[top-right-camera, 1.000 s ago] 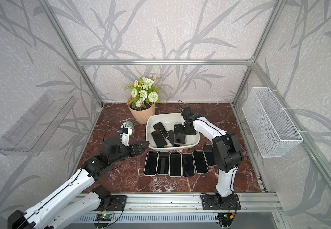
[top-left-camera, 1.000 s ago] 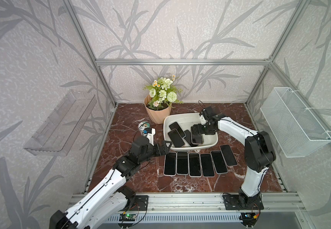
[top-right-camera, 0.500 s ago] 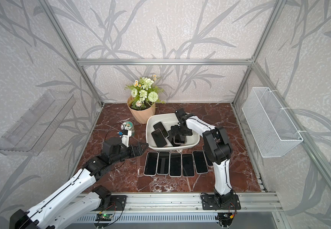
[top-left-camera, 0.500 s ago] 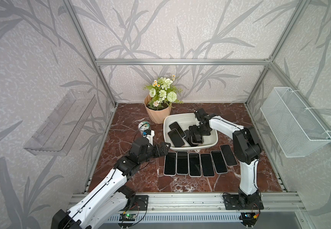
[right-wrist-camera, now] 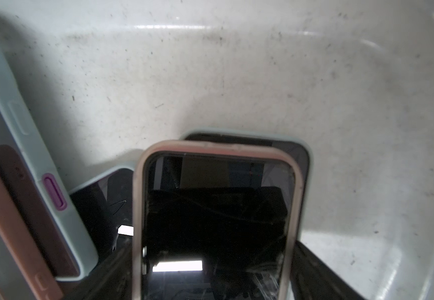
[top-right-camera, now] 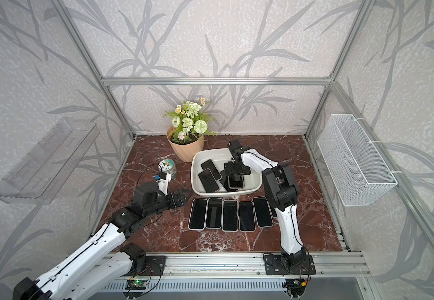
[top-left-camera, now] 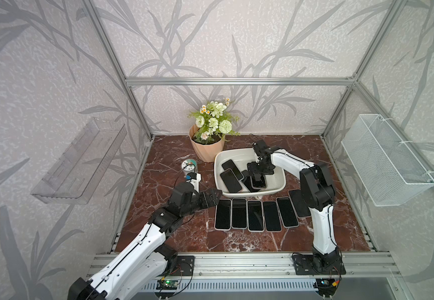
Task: Take the phone out of the storage box
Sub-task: Pick up the phone from the storage box.
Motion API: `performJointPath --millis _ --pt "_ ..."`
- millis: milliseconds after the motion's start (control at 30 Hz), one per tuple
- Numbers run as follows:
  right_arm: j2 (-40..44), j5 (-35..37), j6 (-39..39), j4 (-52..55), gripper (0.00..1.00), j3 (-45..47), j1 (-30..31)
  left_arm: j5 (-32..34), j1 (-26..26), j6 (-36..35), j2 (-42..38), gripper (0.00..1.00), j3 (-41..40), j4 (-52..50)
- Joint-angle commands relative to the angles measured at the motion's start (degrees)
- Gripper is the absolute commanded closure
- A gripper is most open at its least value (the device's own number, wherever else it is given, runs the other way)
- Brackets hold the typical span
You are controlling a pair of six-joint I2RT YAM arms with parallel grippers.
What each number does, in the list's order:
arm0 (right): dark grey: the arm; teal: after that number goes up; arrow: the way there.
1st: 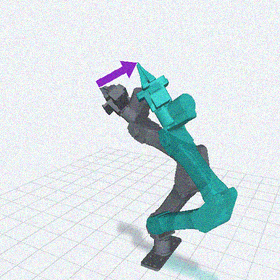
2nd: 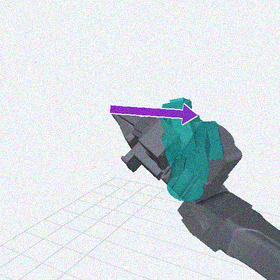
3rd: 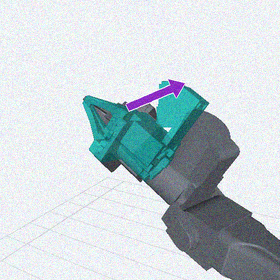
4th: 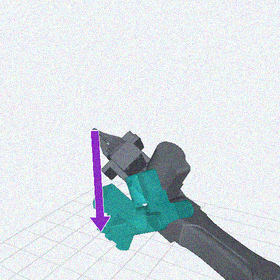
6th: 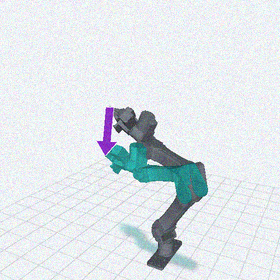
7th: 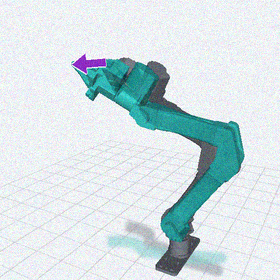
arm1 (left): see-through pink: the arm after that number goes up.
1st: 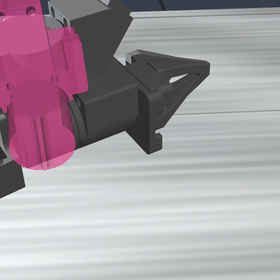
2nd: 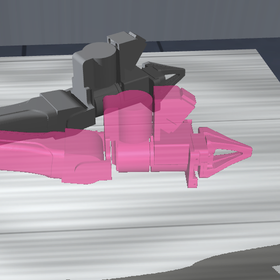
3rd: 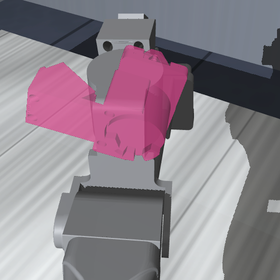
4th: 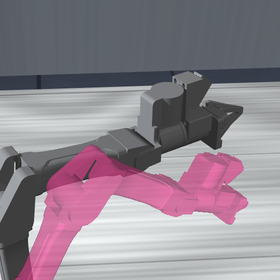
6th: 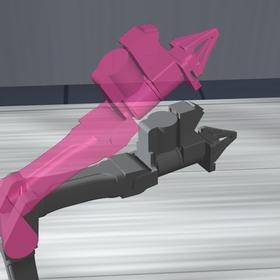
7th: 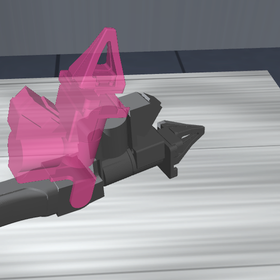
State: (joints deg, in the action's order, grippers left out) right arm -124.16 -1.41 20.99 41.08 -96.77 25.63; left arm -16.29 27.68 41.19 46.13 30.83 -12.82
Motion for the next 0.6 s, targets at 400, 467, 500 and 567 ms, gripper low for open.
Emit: performJointPath --millis 400,467,500,567 --pt "-4.0 5.3 -3.5 6.5 0.05 -3.6 1.3 -0.6 -0.6 1.2 -2.5 0.00 -2.6 1.4" --pt "-4.4 4.8 -3.3 6.7 0.07 -4.0 1.3 -0.6 -0.7 1.3 -2.7 0.00 -2.6 1.3" --pt "-4.5 4.6 -3.3 7.0 0.08 -4.0 1.3 -0.6 -0.7 1.2 -2.6 0.00 -2.8 1.2" --pt "-4.7 4.6 -3.3 7.1 0.16 -4.1 1.3 -0.7 -0.8 1.3 -2.7 0.00 -2.7 1.3"
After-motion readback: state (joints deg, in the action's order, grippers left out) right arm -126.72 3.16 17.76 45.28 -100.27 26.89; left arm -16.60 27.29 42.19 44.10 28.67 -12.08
